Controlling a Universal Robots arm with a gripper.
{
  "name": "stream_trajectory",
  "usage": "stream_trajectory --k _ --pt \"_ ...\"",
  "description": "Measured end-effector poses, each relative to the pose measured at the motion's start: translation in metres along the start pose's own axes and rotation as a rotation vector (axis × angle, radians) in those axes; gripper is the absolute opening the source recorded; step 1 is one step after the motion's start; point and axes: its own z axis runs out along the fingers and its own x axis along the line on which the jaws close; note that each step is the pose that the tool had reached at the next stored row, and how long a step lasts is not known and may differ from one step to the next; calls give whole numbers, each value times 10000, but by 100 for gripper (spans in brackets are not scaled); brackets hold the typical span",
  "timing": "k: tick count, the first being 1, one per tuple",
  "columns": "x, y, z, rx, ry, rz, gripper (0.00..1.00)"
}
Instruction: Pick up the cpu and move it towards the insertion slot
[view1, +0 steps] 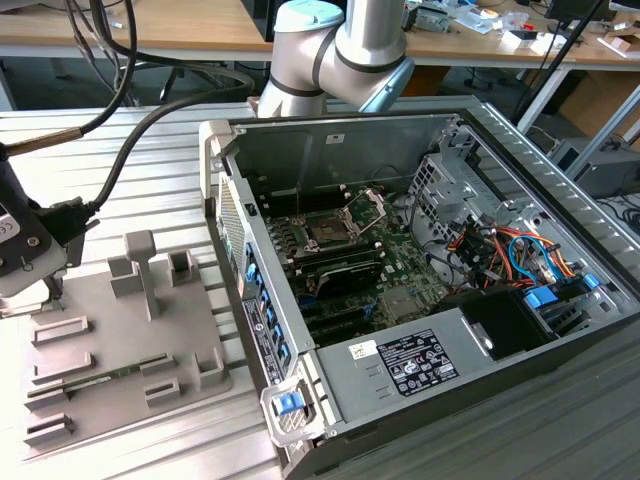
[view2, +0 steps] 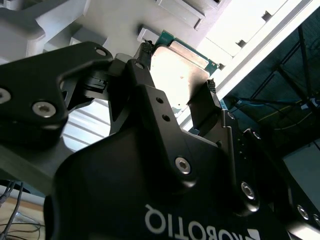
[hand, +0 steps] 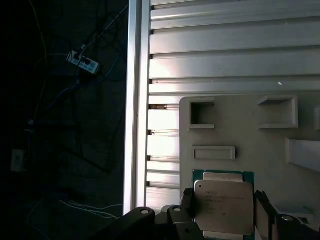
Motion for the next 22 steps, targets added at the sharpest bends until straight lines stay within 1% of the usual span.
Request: stream_trajectory --k 22 --pt "0 2 -54 1 1 0 55"
